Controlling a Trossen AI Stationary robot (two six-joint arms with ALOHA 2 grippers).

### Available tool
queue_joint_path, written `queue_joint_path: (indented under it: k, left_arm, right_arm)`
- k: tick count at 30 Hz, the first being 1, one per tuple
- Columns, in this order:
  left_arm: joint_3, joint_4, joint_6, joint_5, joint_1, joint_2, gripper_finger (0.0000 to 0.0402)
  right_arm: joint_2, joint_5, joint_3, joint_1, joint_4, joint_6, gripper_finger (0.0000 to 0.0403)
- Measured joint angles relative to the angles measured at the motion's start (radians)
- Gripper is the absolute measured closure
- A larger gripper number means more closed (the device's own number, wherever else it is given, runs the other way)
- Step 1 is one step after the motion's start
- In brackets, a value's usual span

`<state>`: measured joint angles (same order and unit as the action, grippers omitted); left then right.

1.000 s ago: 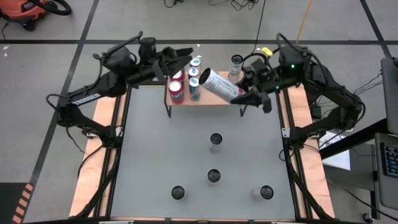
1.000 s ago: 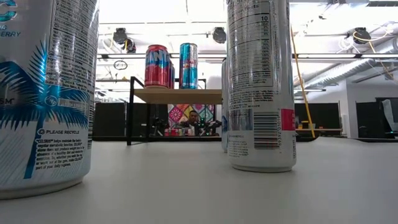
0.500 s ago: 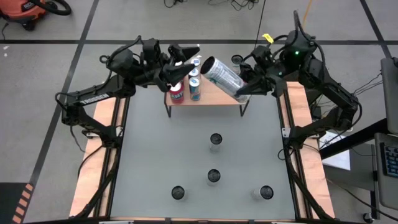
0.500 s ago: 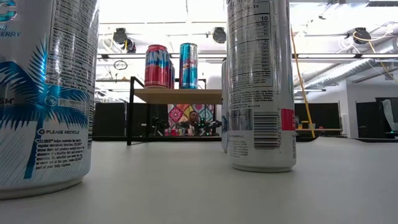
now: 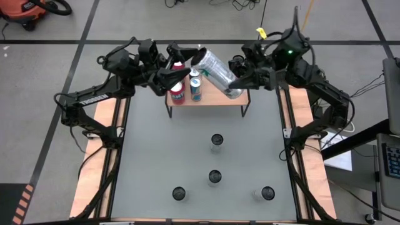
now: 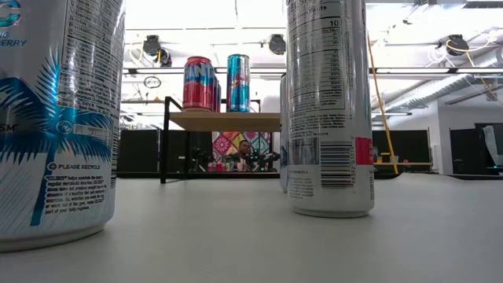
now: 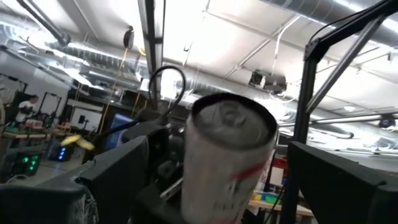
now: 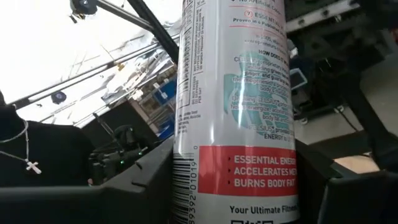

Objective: Place canned beverage on shelf
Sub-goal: Put the top left white-pink soda can on the shelf

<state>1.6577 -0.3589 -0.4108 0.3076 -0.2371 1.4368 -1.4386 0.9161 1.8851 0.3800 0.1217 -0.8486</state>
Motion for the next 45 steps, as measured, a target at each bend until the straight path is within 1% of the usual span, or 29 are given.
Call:
queue_joint_path:
  k: [4,11,17,19,22,28,31,33,36,39,40,45]
  left_arm:
    - [0.0,-0.001,0.001,-0.001,0.004,0.0,0.0015]
    - [0.0,-0.002,0.047,-0.002,0.005,0.0,0.0015]
    - [0.0,0.001,0.052,-0.009,0.002,0.0,0.0015]
    - [0.0,-0.001,0.054,-0.012,0.002,0.002,0.0018]
    - [0.0,-0.001,0.054,-0.022,0.002,0.004,0.0035]
    - [0.001,0.033,0.054,-0.056,0.002,0.004,0.0097]
    - [0.001,0.051,0.054,-0.055,-0.004,0.004,0.0127]
    - [0.001,0.054,0.05,-0.054,-0.008,0.004,0.0144]
    - [0.001,0.054,0.051,-0.053,-0.008,0.003,0.0156]
    - [0.001,0.063,0.039,-0.054,-0.011,0.002,0.0157]
    - [0.0,0.081,0.026,-0.042,-0.014,0.002,0.0155]
    - [-0.003,0.183,0.0,-0.036,-0.018,0.001,0.0152]
  right_arm:
    - [-0.032,-0.046,0.0,0.0,0.001,-0.003,0.0202]
    - [-0.066,-0.056,0.0,-0.001,-0.054,-0.015,0.0202]
    - [-0.071,-0.102,0.0,-0.001,-0.048,0.004,0.0198]
    - [-0.071,-0.102,0.0,-0.001,-0.046,0.009,0.0194]
    - [-0.075,-0.109,0.0,-0.001,-0.046,0.023,0.019]
    - [-0.076,-0.131,0.0,-0.001,-0.035,0.066,0.0189]
    - [-0.077,-0.135,0.0,-0.001,-0.035,0.08,0.0188]
    - [-0.077,-0.16,0.0,-0.001,-0.036,0.074,0.0185]
    - [-0.075,-0.17,0.0,-0.001,-0.039,0.075,0.0166]
    - [-0.074,-0.19,0.0,-0.001,-0.037,0.077,0.0135]
    - [-0.074,-0.209,0.001,0.0,-0.048,0.077,0.0124]
    - [-0.068,-0.21,0.001,0.002,-0.029,0.083,0.0078]
